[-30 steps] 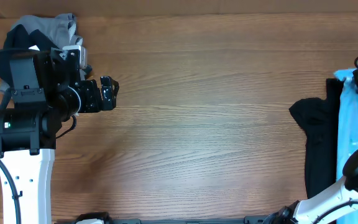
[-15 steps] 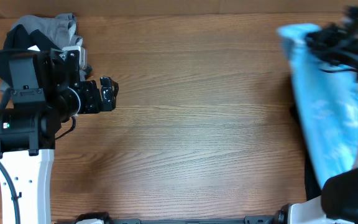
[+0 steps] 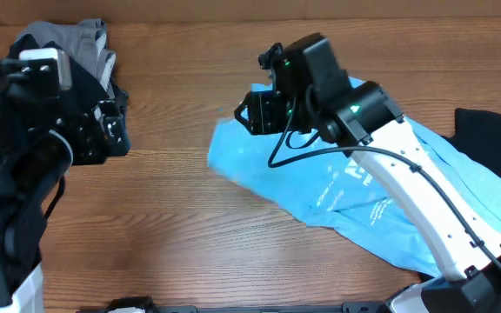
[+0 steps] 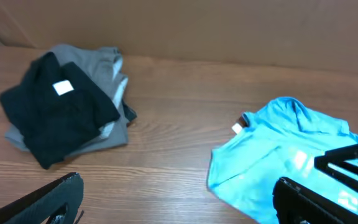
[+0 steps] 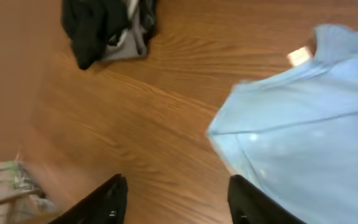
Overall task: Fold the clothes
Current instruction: 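Drag the blue T-shirt leftward to the table center with the right gripper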
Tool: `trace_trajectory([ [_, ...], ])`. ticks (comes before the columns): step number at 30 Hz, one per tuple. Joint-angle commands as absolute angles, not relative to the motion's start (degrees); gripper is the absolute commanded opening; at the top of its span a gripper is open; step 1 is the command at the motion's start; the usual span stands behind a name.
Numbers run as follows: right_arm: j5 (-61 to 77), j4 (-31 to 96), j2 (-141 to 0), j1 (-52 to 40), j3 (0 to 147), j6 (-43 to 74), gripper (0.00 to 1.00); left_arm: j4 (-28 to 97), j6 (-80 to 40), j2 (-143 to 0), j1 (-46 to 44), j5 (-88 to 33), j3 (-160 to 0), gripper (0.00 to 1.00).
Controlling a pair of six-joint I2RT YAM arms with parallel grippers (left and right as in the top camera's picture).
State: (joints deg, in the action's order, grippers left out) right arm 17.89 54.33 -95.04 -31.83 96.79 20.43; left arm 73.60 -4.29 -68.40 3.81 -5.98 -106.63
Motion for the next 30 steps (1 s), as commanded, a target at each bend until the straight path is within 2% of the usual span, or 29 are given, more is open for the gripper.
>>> trace_trajectory([
  [1,9.02,54.98,-90.48,-27.14,99.53,21.50,0.61,75.05,-3.81,-69.28,4.10,-4.10,-107.46,1.00],
  [6,9.08,57.52,-87.02,-18.85,104.07,21.47,0.63,77.58,-3.84,-72.55,2.28,-9.17,-107.28,1.00],
  [13,9.26,61.08,-81.45,-10.55,108.90,21.47,0.70,78.43,-3.84,-85.06,-8.05,-10.55,-104.99,1.00],
  [20,9.23,63.68,-77.58,-8.16,108.90,22.57,0.75,75.35,-3.84,-102.83,-14.79,-11.29,-104.75,1.00],
  [28,8.99,67.90,-77.47,-8.10,108.88,22.52,0.76,72.29,-5.61,-120.36,-14.83,-9.74,-104.75,1.00],
  [30,8.97,68.29,-77.47,-8.10,108.88,22.50,0.76,70.78,-6.24,-123.92,-14.55,-11.57,-104.75,0.96],
])
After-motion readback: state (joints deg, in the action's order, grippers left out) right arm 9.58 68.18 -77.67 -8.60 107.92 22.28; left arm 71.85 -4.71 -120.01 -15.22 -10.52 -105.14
